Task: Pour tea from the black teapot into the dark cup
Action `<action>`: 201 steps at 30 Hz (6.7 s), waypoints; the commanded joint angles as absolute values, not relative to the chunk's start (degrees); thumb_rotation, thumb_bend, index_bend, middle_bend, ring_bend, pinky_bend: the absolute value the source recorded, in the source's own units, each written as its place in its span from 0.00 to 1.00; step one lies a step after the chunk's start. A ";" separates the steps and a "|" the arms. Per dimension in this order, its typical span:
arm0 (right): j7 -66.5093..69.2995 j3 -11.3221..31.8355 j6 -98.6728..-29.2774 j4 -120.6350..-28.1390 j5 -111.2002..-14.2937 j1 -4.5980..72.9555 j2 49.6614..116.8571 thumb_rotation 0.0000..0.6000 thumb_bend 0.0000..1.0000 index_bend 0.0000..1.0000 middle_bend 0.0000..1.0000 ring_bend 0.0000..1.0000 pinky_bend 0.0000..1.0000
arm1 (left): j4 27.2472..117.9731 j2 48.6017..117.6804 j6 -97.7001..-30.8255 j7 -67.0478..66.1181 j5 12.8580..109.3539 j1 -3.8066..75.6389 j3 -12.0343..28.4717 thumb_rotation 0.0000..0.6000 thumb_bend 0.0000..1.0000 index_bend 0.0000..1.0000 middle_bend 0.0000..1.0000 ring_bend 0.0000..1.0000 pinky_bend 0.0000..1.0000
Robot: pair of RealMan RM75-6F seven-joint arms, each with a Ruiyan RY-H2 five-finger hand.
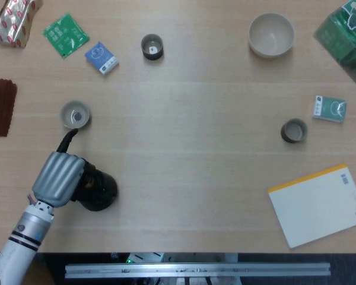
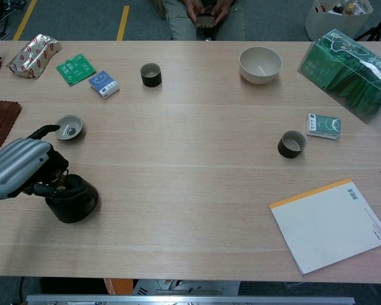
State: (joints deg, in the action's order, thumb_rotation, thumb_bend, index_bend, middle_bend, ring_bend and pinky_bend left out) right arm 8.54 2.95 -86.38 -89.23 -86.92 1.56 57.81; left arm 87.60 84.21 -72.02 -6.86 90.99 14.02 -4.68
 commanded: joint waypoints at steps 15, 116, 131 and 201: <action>8.34 2.93 -86.87 -89.53 -87.04 1.32 57.74 1.00 0.10 0.25 0.23 0.07 0.09 | 89.43 85.26 -78.19 -7.23 86.18 12.13 0.91 0.32 0.11 0.99 1.00 0.86 0.00; -39.85 1.99 -47.92 -83.81 -66.91 32.29 81.89 1.00 0.08 0.25 0.23 0.07 0.12 | 95.14 80.60 -89.33 -8.51 95.13 9.17 0.92 1.00 0.25 0.97 1.00 0.86 0.00; -40.78 1.12 -48.15 -80.69 -64.37 34.60 85.56 1.00 0.22 0.30 0.23 0.08 0.12 | 95.10 80.04 -89.42 -7.45 95.14 8.84 0.97 1.00 0.25 0.96 1.00 0.86 0.00; -64.16 7.31 -52.02 -81.25 -31.63 69.48 111.12 1.00 0.23 0.43 0.24 0.09 0.12 | 100.81 74.19 -91.29 -11.37 100.81 6.44 -1.32 1.00 0.25 0.96 1.00 0.85 0.00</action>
State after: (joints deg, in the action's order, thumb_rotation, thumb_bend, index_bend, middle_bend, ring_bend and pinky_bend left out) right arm -63.97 7.51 -51.91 -81.48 -31.79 69.25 110.89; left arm 100.80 74.19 -91.28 -11.35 100.81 6.44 -1.31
